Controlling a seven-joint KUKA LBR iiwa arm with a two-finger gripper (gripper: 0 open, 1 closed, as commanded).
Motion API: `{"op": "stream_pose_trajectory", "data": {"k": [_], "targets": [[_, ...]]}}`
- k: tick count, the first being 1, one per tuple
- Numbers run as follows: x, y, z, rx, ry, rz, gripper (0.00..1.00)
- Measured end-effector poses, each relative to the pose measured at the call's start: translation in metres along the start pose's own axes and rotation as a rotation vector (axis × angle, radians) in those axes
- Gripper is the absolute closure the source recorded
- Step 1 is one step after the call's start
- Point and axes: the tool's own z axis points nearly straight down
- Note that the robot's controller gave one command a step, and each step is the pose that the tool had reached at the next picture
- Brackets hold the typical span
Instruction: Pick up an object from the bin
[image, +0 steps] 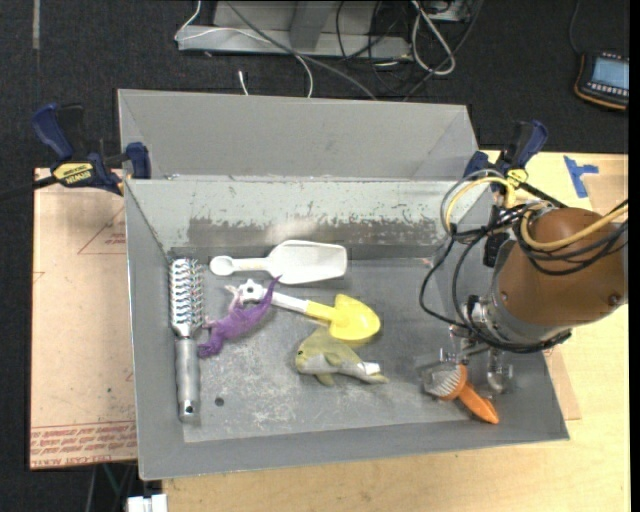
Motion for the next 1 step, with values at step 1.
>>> {"op": "stream_pose_trajectory", "data": {"k": [1], "targets": [[0.0063,-0.0175,0.0145,0.032,0.009,0.467,1.0]]}}
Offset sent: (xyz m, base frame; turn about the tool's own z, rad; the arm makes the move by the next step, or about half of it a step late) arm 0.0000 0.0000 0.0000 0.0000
